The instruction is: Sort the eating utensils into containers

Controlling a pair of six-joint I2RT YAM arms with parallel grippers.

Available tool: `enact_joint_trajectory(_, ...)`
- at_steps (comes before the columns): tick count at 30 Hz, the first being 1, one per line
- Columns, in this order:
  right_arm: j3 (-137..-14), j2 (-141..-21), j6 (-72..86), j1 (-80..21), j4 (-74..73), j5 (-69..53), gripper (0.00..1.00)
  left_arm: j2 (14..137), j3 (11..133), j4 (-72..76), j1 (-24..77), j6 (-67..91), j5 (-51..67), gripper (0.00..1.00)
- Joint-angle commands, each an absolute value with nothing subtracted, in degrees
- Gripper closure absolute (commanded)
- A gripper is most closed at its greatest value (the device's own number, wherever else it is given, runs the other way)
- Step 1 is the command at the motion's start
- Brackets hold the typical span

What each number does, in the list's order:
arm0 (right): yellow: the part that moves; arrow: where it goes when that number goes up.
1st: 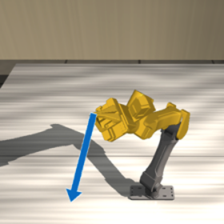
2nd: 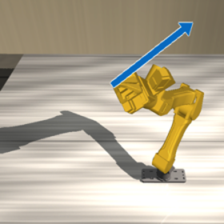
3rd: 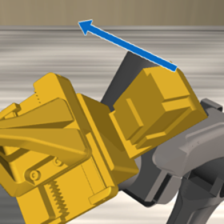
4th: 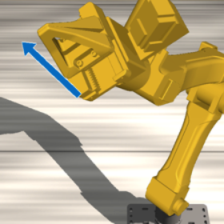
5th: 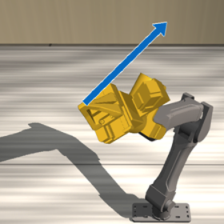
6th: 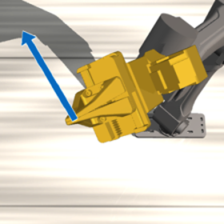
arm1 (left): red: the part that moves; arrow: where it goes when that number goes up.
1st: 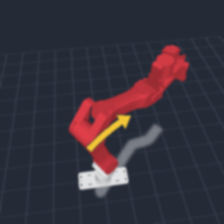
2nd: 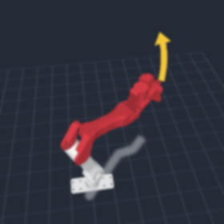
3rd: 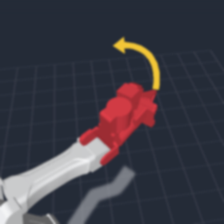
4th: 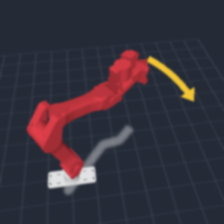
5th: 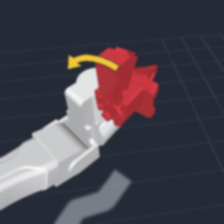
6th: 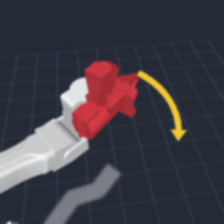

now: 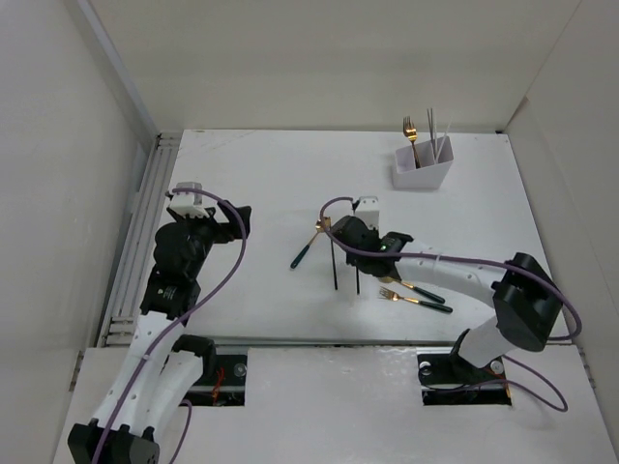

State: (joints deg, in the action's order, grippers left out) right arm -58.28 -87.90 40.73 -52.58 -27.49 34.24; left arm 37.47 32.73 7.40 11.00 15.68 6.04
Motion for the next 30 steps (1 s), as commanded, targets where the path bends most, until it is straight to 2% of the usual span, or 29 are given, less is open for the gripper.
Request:
enact_joint_trajectory(1,-62.9,-83.9,26.4,-50.7,-17.6,37.4,1.0,38.1,34.5,8.7,10.3,15.3,7.7,0.0)
enact_joint_trajectory(3,-63.5,-81.7,19.3,-49.0,-12.9,37.4,1.0,40.1,35.8,9.2,9.7,15.8,8.3,0.0)
enact_joint_trajectory(7,-66.9,-79.0,7.8,-39.2,-5.0,30.4,1.0,44.1,39.1,9.2,9.1,14.5,10.2,0.0)
enact_joint_trajectory(13,-76.4,-83.3,-6.7,-24.4,2.1,16.5,1.0,54.0,47.5,7.4,9.1,9.1,12.7,0.0)
enact_joint_trajectory(14,-77.8,-84.5,-7.6,-19.6,3.8,11.5,1.0,55.3,48.9,6.9,9.1,8.3,13.6,0.0)
enact_joint_trajectory(21,-83.8,-94.6,-13.4,-4.9,16.1,-6.8,1.0,65.4,58.4,5.4,9.1,3.5,18.9,0.0)
enact_joint_trajectory(25,-83.8,-99.9,-12.7,0.0,25.4,-13.3,1.0,70.3,62.1,5.4,9.1,3.0,19.7,0.01)
enact_joint_trajectory(30,-80.6,-105.0,-11.1,1.5,39.1,-15.2,1.0,77.9,67.1,5.3,9.1,2.5,19.7,0.01)
